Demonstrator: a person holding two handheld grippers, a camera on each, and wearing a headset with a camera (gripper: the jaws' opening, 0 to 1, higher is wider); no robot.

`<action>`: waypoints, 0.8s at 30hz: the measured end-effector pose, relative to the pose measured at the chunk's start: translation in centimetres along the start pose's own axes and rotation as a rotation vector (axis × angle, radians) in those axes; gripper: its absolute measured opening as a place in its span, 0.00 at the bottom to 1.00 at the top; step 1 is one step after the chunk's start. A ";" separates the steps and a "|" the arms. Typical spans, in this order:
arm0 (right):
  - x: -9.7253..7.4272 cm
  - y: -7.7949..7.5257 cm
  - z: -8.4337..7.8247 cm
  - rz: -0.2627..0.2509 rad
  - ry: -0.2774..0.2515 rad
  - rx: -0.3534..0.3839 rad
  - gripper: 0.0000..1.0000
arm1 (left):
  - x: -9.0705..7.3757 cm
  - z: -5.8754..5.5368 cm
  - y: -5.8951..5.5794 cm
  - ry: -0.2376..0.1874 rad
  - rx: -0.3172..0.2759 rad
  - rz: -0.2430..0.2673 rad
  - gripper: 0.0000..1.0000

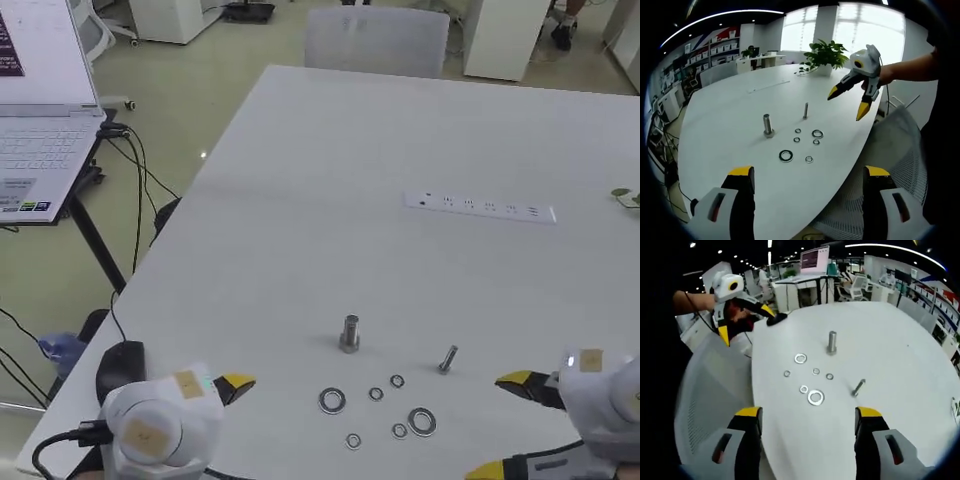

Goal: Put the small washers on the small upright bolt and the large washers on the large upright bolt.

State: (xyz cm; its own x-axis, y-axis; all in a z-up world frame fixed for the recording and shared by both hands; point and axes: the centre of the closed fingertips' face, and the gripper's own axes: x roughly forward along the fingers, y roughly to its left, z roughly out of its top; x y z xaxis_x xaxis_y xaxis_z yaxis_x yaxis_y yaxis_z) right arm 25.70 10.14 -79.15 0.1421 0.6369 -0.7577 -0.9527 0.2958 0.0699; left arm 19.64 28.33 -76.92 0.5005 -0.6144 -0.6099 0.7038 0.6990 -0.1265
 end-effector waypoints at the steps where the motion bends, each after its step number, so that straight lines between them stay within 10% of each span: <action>1: 0.1 -0.1 0.0 0.002 0.005 -0.005 0.76 | 0.0 0.0 0.0 -0.001 0.001 -0.002 0.89; 24: 4.4 -0.4 0.2 0.078 0.189 -0.229 0.60 | -0.5 -0.7 0.2 0.002 -0.007 -0.010 0.84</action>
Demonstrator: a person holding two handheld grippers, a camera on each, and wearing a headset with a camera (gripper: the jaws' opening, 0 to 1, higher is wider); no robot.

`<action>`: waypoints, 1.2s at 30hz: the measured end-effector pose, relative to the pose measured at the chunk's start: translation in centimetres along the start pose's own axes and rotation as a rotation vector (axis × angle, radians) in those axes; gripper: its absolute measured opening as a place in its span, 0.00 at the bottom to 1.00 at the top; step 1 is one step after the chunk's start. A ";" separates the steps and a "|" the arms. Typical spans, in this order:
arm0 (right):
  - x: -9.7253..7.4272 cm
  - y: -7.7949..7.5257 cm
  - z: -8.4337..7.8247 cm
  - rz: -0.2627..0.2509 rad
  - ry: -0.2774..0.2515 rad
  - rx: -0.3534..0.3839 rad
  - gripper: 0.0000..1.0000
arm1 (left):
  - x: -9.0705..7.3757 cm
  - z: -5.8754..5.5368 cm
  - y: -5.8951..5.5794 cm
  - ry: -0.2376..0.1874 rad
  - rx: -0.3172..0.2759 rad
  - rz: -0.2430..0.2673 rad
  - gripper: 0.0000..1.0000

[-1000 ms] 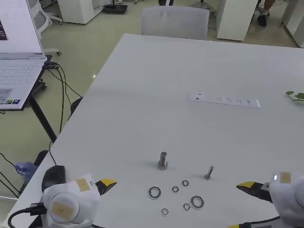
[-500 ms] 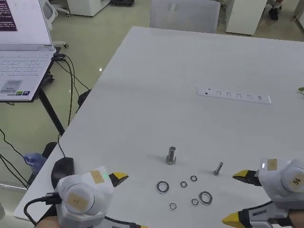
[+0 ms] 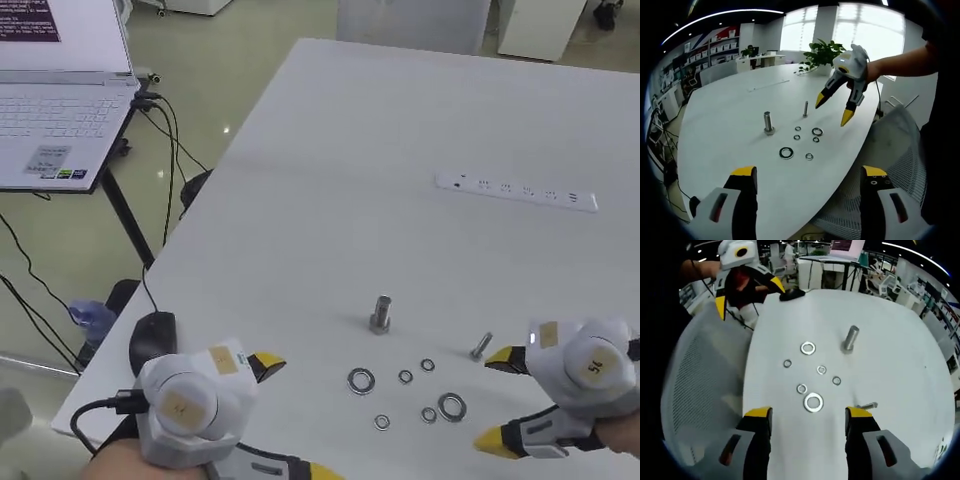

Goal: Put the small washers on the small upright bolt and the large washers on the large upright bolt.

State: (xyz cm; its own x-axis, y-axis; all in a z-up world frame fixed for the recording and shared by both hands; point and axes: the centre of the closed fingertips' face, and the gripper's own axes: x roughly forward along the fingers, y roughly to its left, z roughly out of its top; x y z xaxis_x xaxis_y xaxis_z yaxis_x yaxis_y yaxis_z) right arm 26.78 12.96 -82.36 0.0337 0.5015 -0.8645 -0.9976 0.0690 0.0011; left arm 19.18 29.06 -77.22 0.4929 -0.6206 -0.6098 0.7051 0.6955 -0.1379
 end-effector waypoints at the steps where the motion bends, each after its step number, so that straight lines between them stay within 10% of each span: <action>1: 0.3 -0.1 -0.1 0.002 0.010 -0.006 0.59 | 0.0 0.0 0.0 -0.003 0.001 0.005 0.84; 36: 5.0 -0.7 -1.7 0.085 0.225 -0.198 0.42 | -0.6 -0.9 0.6 0.033 0.050 0.019 0.80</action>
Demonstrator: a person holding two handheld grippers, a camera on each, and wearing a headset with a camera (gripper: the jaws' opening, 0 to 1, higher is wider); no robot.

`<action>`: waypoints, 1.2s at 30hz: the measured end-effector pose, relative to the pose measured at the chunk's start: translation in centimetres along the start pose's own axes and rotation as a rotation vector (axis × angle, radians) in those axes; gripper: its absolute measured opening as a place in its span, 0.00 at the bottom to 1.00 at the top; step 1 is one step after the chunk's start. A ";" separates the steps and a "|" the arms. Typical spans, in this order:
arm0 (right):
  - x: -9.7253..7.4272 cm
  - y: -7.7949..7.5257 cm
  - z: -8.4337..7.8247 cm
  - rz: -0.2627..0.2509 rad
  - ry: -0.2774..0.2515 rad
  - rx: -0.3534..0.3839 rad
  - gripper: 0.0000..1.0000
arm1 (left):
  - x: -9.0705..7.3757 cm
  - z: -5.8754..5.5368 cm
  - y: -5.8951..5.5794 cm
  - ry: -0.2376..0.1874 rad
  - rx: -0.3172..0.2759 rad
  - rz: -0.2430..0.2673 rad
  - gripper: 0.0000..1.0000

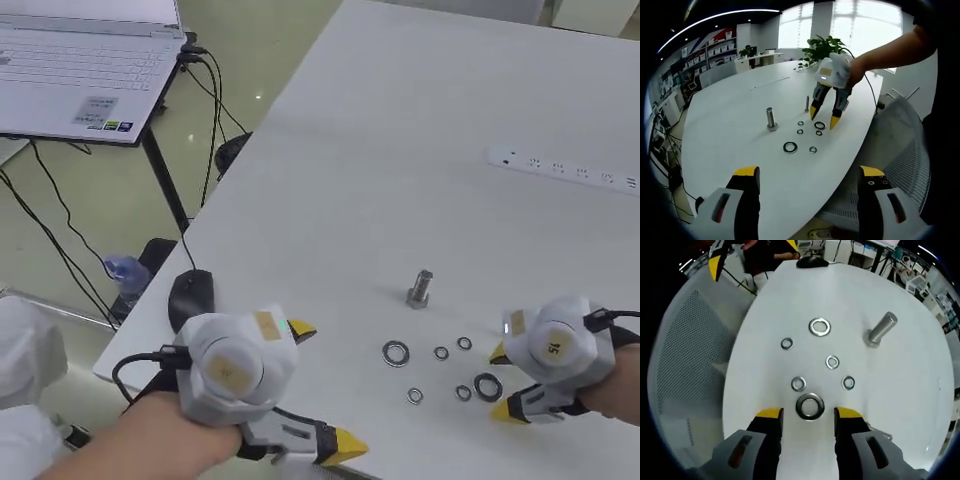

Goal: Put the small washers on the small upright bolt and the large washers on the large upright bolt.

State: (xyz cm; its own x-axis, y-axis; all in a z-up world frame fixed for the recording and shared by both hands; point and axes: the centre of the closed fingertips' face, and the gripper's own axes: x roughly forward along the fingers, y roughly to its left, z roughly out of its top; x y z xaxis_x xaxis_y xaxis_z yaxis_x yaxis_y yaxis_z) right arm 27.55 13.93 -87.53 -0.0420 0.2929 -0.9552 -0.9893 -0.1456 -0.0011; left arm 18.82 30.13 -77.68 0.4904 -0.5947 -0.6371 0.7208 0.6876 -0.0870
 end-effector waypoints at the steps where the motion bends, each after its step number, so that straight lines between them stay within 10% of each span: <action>1: 0.0 0.0 0.0 0.002 0.001 -0.001 0.42 | 0.0 0.1 0.0 -0.003 -0.004 -0.002 0.80; 36: 0.6 -0.1 0.3 -0.028 0.121 0.054 0.24 | -0.2 0.5 -0.5 -0.027 -0.011 -0.009 0.68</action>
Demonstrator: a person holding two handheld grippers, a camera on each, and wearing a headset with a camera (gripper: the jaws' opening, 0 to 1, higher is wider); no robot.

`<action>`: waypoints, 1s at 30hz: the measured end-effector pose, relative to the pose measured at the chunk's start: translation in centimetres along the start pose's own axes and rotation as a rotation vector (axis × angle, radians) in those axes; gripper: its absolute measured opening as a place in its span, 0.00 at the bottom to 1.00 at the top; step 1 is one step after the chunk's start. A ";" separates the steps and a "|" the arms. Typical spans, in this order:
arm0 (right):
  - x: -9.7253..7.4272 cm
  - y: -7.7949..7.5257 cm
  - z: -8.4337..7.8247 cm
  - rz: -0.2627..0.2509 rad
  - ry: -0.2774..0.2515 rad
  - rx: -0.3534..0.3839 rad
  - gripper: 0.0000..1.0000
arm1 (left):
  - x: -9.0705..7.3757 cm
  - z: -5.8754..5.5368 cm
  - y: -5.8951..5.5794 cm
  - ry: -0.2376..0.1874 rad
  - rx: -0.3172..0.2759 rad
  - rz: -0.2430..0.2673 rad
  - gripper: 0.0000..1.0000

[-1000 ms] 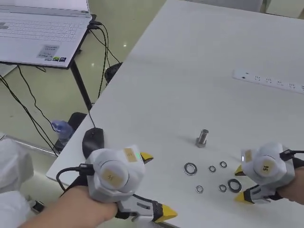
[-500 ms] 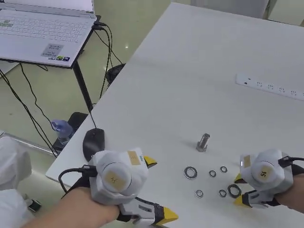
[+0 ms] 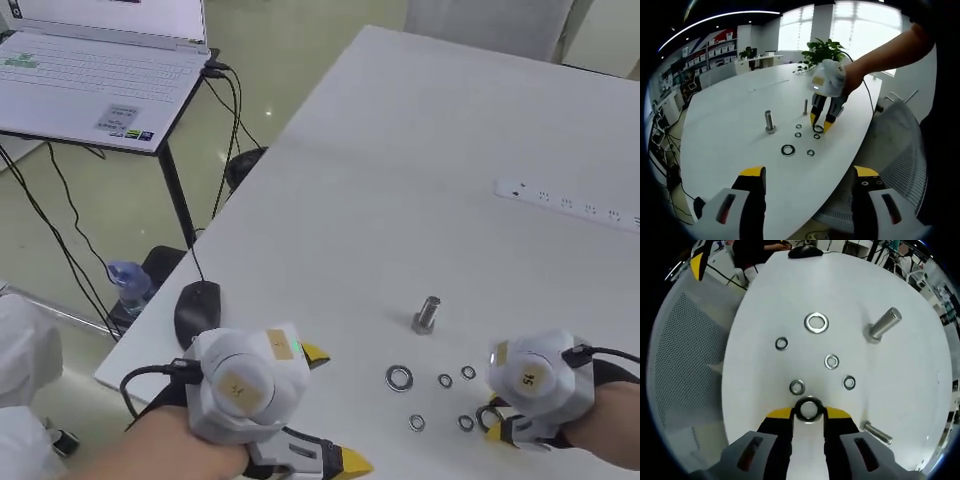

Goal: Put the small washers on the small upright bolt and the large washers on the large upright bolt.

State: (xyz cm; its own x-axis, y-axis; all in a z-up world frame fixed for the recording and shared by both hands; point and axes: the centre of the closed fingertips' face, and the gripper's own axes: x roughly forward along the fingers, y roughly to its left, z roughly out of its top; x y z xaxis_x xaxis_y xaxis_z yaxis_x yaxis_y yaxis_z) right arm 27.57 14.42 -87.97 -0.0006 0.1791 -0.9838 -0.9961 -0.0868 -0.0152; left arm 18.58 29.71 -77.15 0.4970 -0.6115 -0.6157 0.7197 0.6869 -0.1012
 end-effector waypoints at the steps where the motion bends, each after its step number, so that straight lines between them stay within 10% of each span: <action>1: 0.0 0.0 0.0 0.000 0.009 -0.005 0.23 | 0.0 0.0 0.0 -0.002 -0.002 0.001 0.68; 30: -3.3 -0.5 0.2 0.033 0.002 0.065 0.21 | 0.1 0.0 -0.2 0.002 -0.007 0.014 0.67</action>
State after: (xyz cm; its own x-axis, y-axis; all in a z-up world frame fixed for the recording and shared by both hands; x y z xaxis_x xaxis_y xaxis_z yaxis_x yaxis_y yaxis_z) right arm 28.06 14.05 -84.70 -0.0338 0.1756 -0.9839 -0.9992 -0.0289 0.0292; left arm 18.49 29.57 -77.20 0.5056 -0.6010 -0.6190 0.7093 0.6980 -0.0984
